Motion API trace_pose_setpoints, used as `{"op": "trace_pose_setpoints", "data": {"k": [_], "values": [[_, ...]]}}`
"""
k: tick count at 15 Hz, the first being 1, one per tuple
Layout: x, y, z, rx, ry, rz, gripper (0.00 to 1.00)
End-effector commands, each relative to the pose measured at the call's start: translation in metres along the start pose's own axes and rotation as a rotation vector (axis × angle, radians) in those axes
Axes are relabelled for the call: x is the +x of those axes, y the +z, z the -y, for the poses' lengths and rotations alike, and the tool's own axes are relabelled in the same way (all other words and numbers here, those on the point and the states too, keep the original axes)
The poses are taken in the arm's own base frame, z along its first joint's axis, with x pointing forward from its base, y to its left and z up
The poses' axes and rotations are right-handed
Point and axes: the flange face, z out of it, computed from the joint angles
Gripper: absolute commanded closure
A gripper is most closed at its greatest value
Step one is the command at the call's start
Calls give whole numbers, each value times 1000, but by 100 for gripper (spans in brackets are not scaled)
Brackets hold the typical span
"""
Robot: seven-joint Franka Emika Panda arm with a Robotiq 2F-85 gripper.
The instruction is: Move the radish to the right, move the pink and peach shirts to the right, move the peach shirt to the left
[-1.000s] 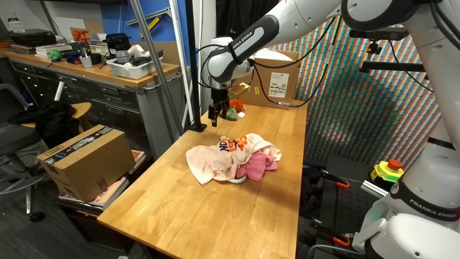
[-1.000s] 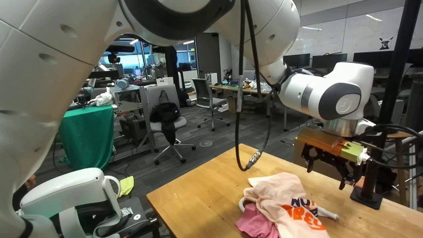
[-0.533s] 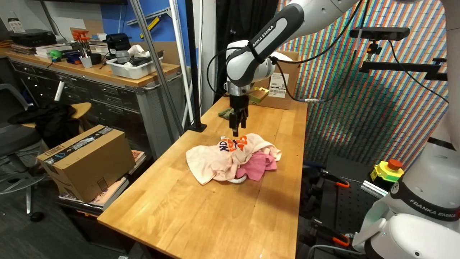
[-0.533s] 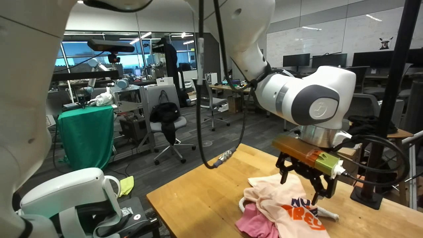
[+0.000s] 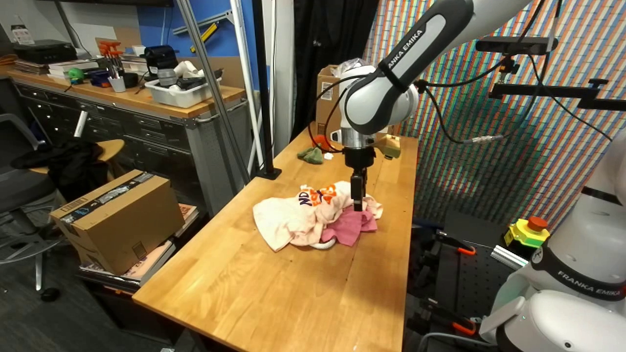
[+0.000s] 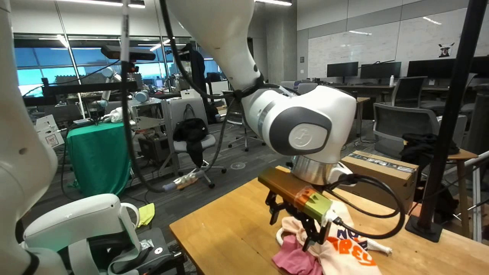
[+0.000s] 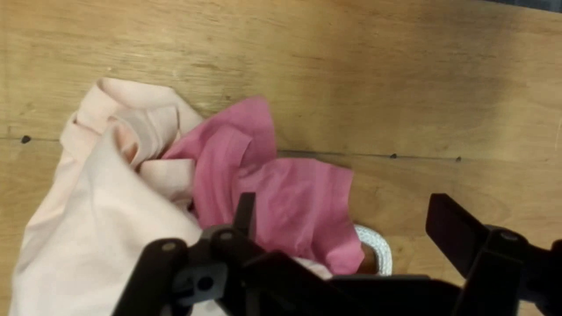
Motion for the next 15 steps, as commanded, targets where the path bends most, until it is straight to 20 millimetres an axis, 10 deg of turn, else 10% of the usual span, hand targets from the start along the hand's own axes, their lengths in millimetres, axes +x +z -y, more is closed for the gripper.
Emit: {"op": "trace_pose_setpoints", "data": {"k": [1, 15], "values": [[-22, 3, 28, -42, -36, -94, 0], [16, 16, 23, -249, 58, -294, 0]]}}
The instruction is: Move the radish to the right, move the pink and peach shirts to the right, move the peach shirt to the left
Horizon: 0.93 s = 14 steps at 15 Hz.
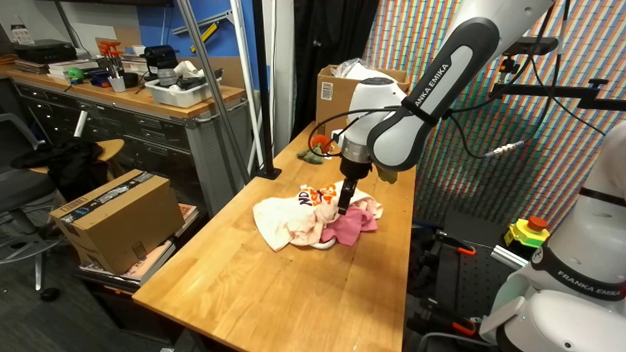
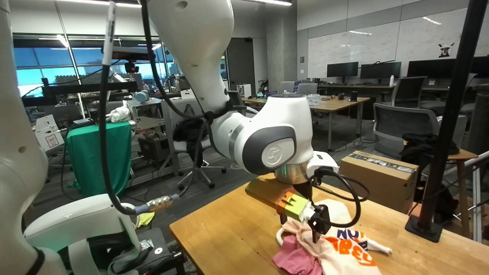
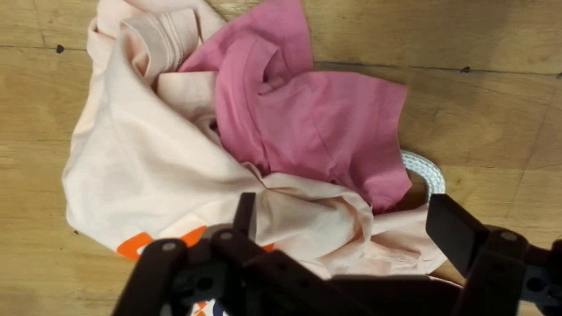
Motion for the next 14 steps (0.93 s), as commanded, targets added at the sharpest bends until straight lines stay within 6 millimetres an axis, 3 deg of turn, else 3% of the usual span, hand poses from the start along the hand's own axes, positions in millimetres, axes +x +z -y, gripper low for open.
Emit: {"op": "trace_pose_setpoints", "data": {"k": [1, 7, 14], "values": [[16, 9, -11, -26, 28, -13, 0], [42, 19, -35, -35, 65, -23, 0], [56, 44, -37, -26, 63, 20, 0]]}}
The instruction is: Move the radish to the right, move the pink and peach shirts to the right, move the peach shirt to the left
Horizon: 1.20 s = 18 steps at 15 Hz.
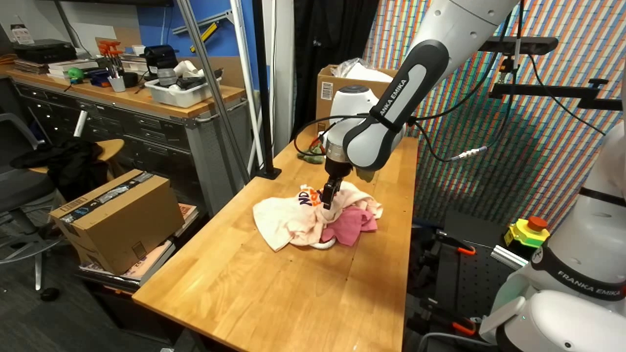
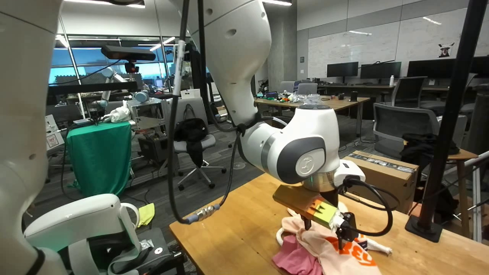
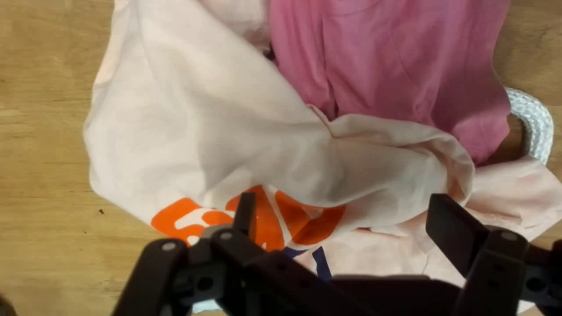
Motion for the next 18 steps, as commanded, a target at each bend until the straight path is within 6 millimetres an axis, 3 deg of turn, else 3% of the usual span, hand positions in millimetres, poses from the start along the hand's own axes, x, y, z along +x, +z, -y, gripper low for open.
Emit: {"op": "trace_pose_setpoints", "data": {"k": [1, 9, 11, 18], "values": [[10, 14, 0, 4, 11, 31, 0], [12, 36, -8, -8, 26, 77, 0], [13, 36, -9, -10, 27, 80, 26], [16, 25, -11, -21, 35, 78, 80]]}}
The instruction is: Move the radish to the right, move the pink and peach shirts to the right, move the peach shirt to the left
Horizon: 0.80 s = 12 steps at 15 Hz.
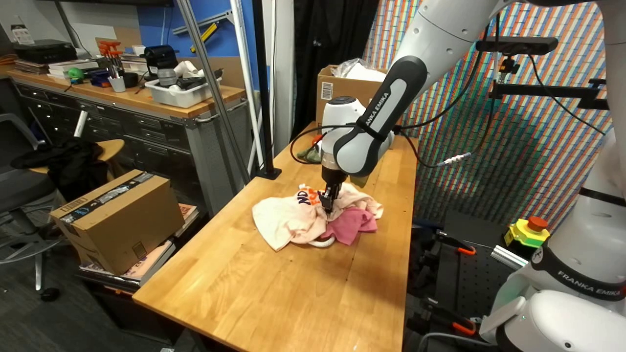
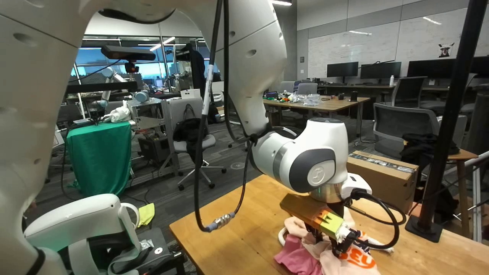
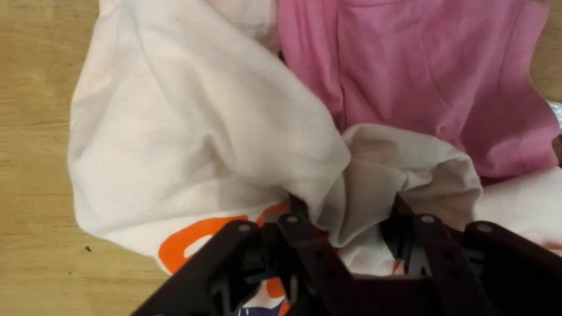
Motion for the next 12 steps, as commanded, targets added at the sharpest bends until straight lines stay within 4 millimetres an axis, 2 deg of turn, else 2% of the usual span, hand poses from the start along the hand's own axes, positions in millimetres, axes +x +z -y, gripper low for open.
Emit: {"op": "trace_pose_setpoints", "data": {"k": [1, 2, 4, 8, 12], "values": [[5, -10, -3, -24, 11, 4, 86], [4, -13, -4, -25, 15, 5, 95], [3, -21, -4, -24, 17, 8, 100], [3, -52, -6, -20, 15, -21, 97], [5, -104, -15, -73, 18, -99, 97]]}}
